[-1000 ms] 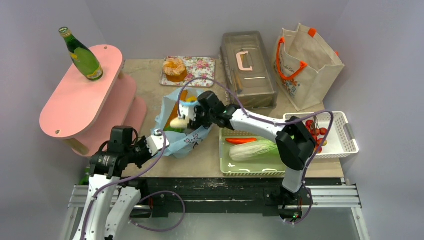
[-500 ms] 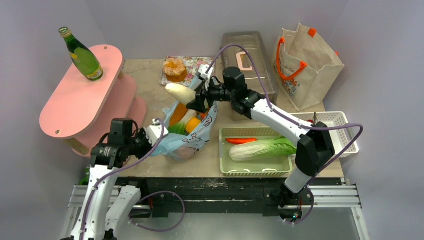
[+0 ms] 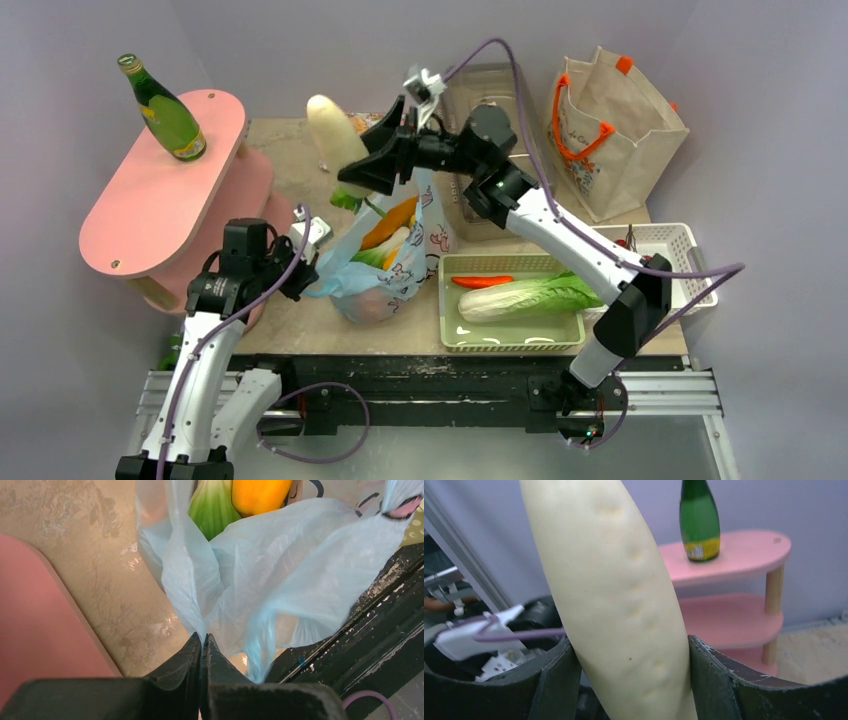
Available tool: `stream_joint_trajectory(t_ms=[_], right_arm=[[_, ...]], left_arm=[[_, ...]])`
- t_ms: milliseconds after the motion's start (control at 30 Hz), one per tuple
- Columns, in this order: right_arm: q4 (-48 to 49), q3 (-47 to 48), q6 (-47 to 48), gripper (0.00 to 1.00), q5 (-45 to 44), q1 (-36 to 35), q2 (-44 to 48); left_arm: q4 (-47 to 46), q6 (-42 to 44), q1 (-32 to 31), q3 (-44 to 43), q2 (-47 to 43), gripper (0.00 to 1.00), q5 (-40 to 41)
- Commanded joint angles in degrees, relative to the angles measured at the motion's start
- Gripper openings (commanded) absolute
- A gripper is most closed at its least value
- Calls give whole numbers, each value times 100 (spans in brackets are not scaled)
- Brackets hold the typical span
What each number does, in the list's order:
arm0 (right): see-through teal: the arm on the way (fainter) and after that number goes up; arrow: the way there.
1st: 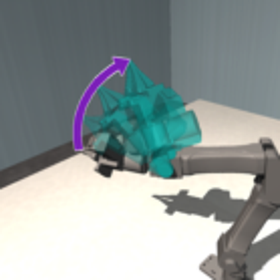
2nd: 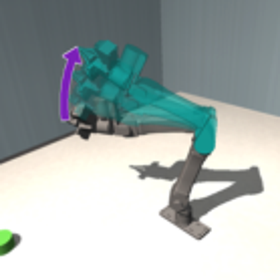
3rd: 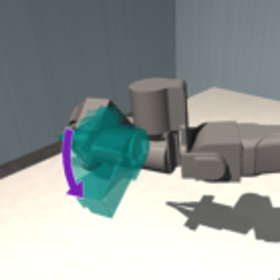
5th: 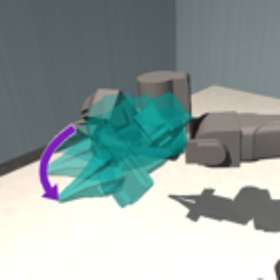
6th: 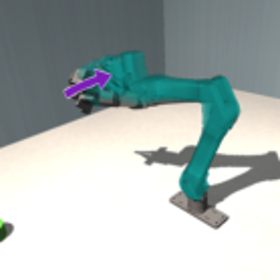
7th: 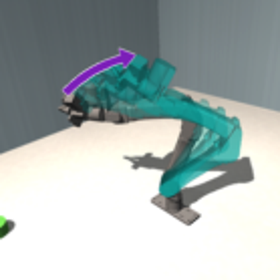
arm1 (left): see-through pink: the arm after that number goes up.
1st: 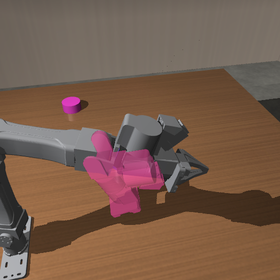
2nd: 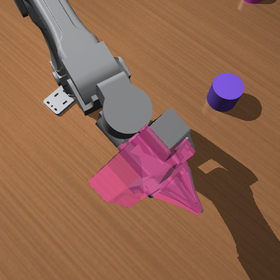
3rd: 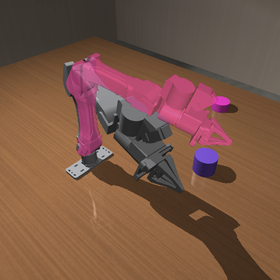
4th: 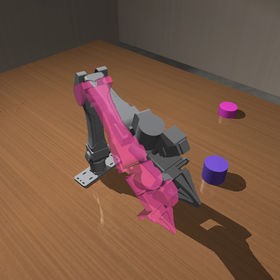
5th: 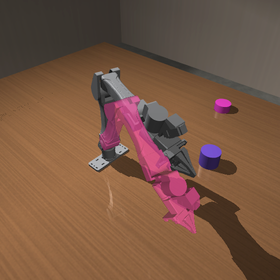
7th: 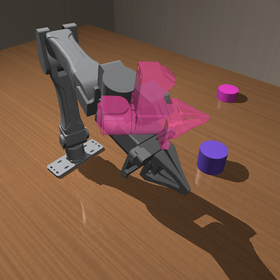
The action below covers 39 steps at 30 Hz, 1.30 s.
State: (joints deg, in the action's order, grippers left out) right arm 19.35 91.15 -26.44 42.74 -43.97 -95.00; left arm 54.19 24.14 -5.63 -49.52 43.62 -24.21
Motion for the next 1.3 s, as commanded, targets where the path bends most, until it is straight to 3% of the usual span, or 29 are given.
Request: stream_joint_trajectory(t_ms=[0,133,200,267,333,400,467,667,800,833,867,933,967,1067,1100,1133,1267], right_arm=[[972,844,-1052,0,-323,120,771],[722,688,-1000,0,-561,169,1284],[-98,711,-394,0,-448,247,1539],[-1913,741,1009,0,-494,374,1885],[-3987,595,2837,0,-1091,428,2168],[-5317,13,4174,0,-2110,494,2467],[-6055,-710,5033,0,-2869,610,2698],[-6387,-2209,5760,0,-4443,779,2665],[-5983,-3239,6154,0,-4616,787,2730],[-5900,-3430,6231,4,-4708,788,2729],[-5905,-3537,6286,14,-4812,787,2662],[-6089,-3498,6264,44,-5047,793,2430],[-6204,-3361,6199,57,-5031,795,2339],[-6641,-2531,5952,80,-4643,786,2186],[-6831,-2091,5745,94,-4104,784,2153],[-6952,-1621,5552,98,-3648,786,2119],[-6631,-302,4724,99,-2093,612,1855]], left_arm=[[-375,-330,44,-74,95,0,-150],[-449,-360,49,-110,257,0,-129],[-462,-395,53,-155,313,0,-85],[-506,-432,66,-213,301,0,25],[-538,-472,78,-261,225,0,56],[-569,-581,79,-345,137,0,26],[-576,-586,79,-410,33,0,-140],[-766,-370,79,-542,-137,0,-320],[-756,-208,79,-709,-112,0,-348],[-741,-174,79,-763,-124,0,-397],[-729,-116,79,-800,-137,0,-480],[-678,21,72,-843,-213,0,-707],[-650,102,71,-837,-247,0,-806],[-456,487,54,-807,-366,0,-1085],[-378,646,46,-780,-428,0,-1168],[-347,782,38,-742,-498,0,-1227],[-395,1193,-5,-463,-821,0,-1267]])
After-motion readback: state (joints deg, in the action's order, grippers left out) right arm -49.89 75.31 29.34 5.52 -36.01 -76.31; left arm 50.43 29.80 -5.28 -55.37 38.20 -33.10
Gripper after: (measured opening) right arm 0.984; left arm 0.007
